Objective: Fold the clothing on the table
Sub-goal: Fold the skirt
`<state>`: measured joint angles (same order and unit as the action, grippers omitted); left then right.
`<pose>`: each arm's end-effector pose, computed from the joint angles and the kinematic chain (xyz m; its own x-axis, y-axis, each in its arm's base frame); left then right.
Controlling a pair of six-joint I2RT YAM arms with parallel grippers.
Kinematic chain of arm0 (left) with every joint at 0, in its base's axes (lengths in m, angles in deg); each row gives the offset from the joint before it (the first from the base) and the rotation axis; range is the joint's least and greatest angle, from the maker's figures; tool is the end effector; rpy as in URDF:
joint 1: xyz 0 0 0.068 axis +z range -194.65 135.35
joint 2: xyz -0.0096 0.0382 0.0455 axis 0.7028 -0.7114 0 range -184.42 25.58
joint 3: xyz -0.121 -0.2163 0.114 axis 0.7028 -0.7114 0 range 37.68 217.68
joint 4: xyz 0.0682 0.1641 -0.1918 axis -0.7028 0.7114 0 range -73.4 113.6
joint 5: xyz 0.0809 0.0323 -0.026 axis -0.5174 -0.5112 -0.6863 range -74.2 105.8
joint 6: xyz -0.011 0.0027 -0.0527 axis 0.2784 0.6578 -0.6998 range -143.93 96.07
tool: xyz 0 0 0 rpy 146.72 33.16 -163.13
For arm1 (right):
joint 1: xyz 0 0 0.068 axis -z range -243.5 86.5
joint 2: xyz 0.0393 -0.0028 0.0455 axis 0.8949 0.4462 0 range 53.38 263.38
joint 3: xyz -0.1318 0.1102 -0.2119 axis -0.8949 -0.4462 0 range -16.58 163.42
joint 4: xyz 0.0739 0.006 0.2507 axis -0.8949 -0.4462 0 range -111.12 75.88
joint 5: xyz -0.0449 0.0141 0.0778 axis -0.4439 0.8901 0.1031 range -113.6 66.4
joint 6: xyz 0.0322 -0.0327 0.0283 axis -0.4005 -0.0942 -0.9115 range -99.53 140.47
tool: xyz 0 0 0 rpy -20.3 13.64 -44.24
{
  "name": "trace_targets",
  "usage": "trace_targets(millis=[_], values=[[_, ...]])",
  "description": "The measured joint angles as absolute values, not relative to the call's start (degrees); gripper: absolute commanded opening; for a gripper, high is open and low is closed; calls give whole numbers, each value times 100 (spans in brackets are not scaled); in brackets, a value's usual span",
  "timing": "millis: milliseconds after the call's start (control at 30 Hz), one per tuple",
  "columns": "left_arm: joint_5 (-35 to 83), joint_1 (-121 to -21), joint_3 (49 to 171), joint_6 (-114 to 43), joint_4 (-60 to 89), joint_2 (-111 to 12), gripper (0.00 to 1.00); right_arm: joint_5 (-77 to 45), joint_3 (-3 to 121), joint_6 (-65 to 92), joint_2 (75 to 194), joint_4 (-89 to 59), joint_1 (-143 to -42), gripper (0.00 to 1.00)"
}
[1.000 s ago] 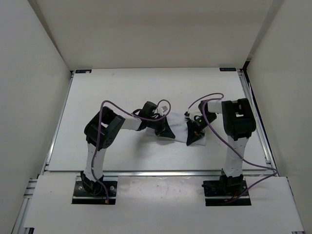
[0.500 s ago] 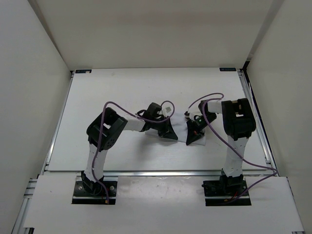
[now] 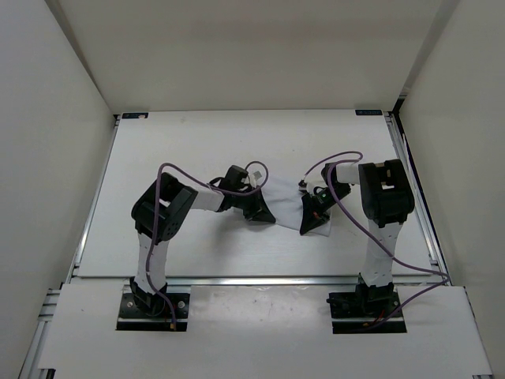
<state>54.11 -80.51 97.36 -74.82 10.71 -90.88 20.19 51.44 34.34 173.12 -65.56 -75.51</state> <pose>0.3002 -0.2443 0.0987 -0.9993 -0.0290 -0.0246 0.0018 0.6094 -0.7929 0.3148 0.0922 0.0904 -0.9256 -0.3737 0.0594 -0.2245 0.6687 0.7089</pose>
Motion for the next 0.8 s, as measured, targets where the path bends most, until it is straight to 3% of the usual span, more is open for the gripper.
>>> trace_targets(millis=[467,800], values=[[4976,-8064,8411,-9224,-1342,-8852,0,2071,5123,3418,17312,-6492,-7551,0],[4550,-7682,8265,-9375,-1683,-8765,0,2135,5077,3431,17306,-6455,-7533,0]])
